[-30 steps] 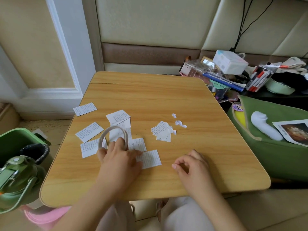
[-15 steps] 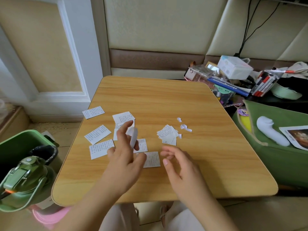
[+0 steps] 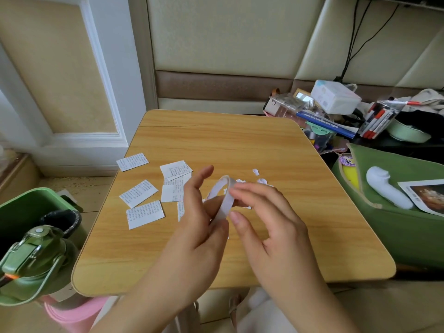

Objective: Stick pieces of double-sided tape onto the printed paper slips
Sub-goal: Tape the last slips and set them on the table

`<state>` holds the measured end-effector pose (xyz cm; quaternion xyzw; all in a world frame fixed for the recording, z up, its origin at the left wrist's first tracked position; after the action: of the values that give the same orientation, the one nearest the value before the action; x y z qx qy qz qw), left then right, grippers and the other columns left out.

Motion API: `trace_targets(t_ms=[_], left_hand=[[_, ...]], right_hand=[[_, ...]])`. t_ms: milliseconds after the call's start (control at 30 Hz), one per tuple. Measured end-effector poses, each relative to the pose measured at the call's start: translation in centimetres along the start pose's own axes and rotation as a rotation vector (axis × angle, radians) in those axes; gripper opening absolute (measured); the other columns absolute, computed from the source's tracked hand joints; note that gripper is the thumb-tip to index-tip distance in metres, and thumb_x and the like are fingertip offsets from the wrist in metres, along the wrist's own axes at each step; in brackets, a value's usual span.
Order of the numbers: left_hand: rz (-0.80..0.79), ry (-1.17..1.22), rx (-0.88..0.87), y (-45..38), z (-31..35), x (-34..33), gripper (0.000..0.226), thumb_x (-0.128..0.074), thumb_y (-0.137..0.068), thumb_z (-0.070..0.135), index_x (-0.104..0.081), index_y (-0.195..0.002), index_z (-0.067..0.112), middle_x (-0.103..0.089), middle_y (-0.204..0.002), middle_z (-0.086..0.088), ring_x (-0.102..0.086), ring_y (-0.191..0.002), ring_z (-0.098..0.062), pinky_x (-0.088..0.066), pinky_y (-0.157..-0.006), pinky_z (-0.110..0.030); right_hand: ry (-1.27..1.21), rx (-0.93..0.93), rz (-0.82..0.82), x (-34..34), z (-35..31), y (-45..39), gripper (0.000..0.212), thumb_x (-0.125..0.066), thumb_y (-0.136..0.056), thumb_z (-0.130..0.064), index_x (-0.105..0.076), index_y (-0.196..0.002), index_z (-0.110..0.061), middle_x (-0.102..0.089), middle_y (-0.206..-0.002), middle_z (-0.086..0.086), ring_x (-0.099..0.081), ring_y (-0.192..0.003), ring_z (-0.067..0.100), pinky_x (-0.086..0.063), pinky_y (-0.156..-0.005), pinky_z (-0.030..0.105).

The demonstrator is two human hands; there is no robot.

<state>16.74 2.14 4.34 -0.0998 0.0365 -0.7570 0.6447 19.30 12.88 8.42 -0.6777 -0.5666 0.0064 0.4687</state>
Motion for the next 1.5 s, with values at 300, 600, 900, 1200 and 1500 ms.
trace_targets(t_ms=[300,600,900,1200,1500], left_hand=[[-0.04,-0.089,0.043,0.5,0.0,-0.7,0.037,-0.044,-0.076,0.033,-0.041,-0.112,0.041,-0.061,-0.093,0.012,-0.052,-0.075,0.003,-0.041,-0.07,-0.014],[-0.052,-0.076,0.058,0.5,-0.1,-0.2,0.022,-0.057,-0.092,0.013,-0.058,-0.104,0.031,-0.071,-0.086,0.017,-0.061,-0.063,-0.005,-0.047,-0.063,-0.015],[-0.097,-0.096,0.027,0.6,0.3,-0.6,0.034,-0.052,-0.092,0.002,-0.06,-0.104,0.033,-0.072,-0.095,0.018,-0.069,-0.083,-0.006,-0.052,-0.083,-0.023],[-0.007,-0.252,-0.026,0.7,0.8,0.5,0.01,-0.061,-0.089,0.025,-0.064,-0.079,0.027,-0.065,-0.063,0.011,-0.061,-0.064,-0.007,-0.049,-0.062,-0.025],[0.036,-0.248,-0.078,0.5,1.8,0.6,0.013,-0.056,-0.09,0.025,-0.065,-0.082,0.021,-0.064,-0.067,0.005,-0.061,-0.068,-0.013,-0.045,-0.059,-0.023]], right_hand=[[-0.013,-0.037,0.093,0.8,0.2,0.3,0.005,-0.062,-0.081,-0.023,-0.065,-0.085,-0.019,-0.066,-0.107,-0.013,-0.06,-0.104,0.001,-0.04,-0.092,0.01],[-0.128,-0.235,0.011,0.8,1.9,0.3,0.023,-0.069,-0.078,-0.027,-0.053,-0.088,-0.041,-0.065,-0.1,-0.025,-0.062,-0.094,0.004,-0.044,-0.082,0.012],[-0.048,-0.097,0.051,0.8,1.1,0.4,0.015,-0.061,-0.082,-0.025,-0.071,-0.09,-0.018,-0.067,-0.107,-0.011,-0.059,-0.104,-0.005,-0.04,-0.09,0.007],[-0.137,-0.273,0.032,0.8,2.6,0.8,0.009,-0.066,-0.077,-0.035,-0.062,-0.083,-0.029,-0.067,-0.108,-0.024,-0.067,-0.089,0.006,-0.049,-0.079,0.016],[-0.086,-0.263,0.007,0.5,1.8,0.7,0.023,-0.058,-0.08,-0.041,-0.055,-0.103,-0.042,-0.063,-0.107,-0.029,-0.063,-0.095,0.002,-0.048,-0.084,0.015]])
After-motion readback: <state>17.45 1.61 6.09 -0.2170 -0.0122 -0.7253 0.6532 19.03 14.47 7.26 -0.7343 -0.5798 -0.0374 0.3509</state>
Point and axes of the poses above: each hand's wrist, its own y-axis away from the middle knuckle, its own x-axis out of the back of the hand, z = x × y, the point moved 10 cm from there along -y, towards the middle knuckle
